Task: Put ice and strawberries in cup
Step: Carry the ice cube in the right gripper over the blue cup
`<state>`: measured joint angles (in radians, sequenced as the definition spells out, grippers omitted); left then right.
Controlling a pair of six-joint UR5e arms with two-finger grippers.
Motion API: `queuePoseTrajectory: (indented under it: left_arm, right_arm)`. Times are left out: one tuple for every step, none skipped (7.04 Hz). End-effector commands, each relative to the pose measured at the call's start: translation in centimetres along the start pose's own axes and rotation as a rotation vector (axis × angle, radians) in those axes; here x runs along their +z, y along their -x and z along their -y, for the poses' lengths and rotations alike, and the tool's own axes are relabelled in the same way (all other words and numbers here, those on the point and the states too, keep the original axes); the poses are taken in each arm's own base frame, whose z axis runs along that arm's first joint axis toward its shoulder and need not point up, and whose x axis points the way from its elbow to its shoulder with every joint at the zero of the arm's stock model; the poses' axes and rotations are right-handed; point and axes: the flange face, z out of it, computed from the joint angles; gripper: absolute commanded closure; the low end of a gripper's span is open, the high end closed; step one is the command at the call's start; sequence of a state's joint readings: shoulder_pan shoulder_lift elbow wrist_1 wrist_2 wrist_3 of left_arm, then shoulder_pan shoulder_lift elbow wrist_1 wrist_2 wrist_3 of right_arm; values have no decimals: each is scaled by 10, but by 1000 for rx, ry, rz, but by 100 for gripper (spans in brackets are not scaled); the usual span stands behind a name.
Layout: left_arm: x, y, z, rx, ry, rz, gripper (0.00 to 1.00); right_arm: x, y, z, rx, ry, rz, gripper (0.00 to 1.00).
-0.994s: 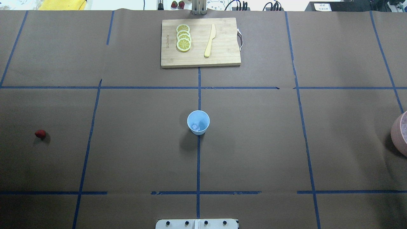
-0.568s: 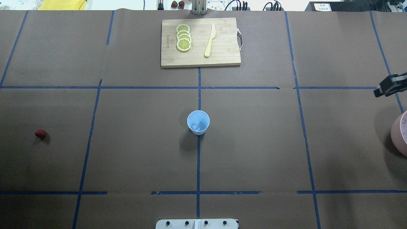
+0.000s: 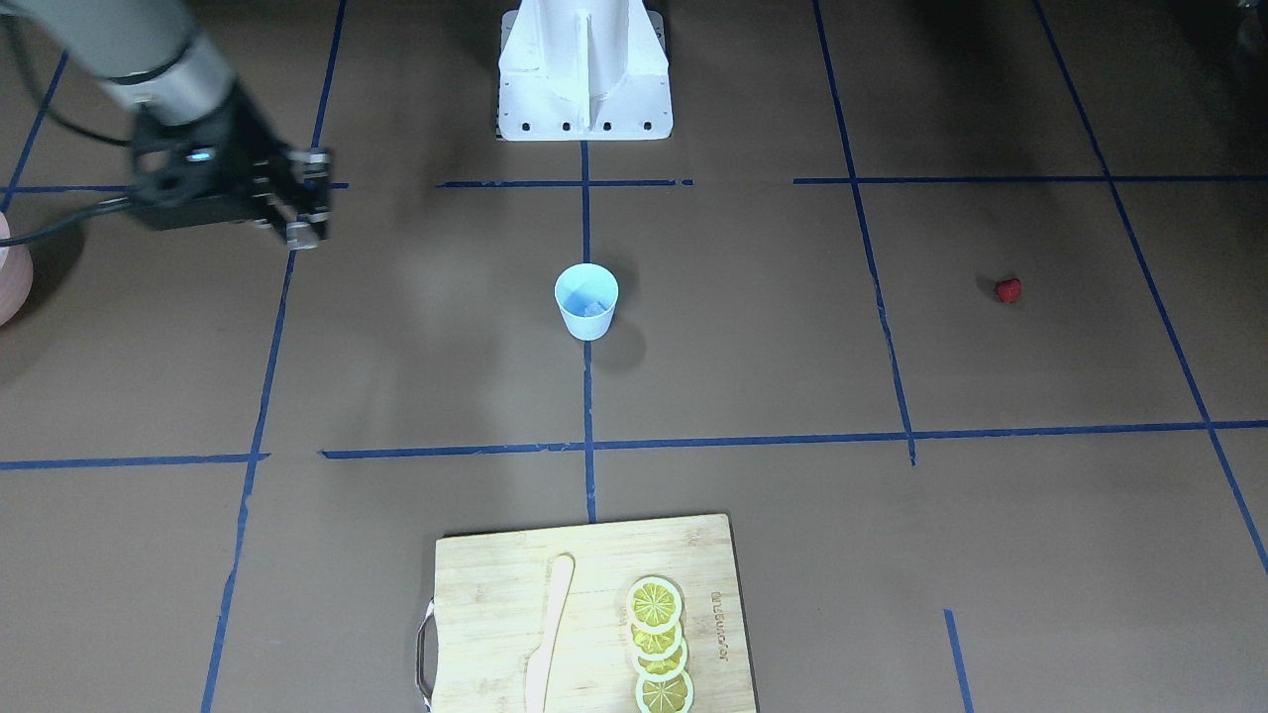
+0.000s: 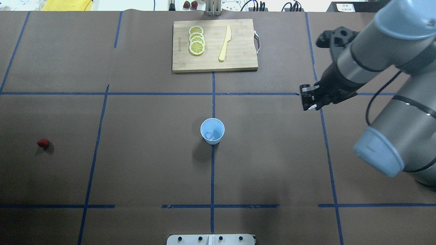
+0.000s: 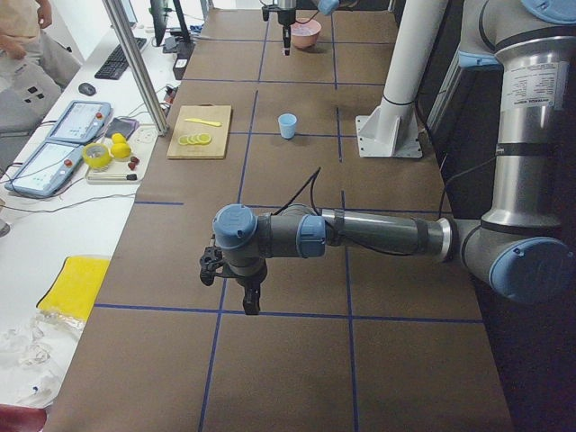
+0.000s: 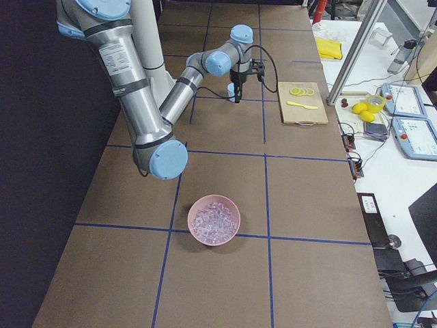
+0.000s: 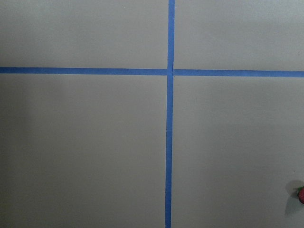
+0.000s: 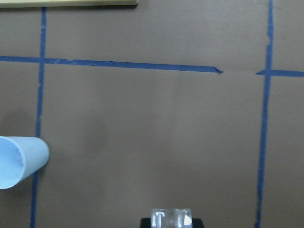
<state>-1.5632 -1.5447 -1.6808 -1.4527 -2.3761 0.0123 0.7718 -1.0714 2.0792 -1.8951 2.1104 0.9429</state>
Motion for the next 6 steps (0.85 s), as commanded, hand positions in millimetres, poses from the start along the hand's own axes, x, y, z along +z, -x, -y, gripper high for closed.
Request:
queuePoseTrajectory:
  left_arm:
    - [0,0,0,-1,1,0,0]
    - [0,0,0,-2,2,0,0]
    - [1,1,-1,-4,4,0,0]
    - [1,1,-1,-5,5,0,0]
    - [2,2,-1,-7,7,0,0]
    - [2,2,-1,-7,7,0,0]
  right_arm:
    - [26,140,-7,36,-3,-27,99]
    - [41,189,-2,73,-24,-56,100]
    - [57,221,6,76,-18,-60,100]
    - [79,246,10,104,-14,-71,100]
    - [91,254,8,97,-22,-78,100]
    - [100,256,0,89,-20,-89,100]
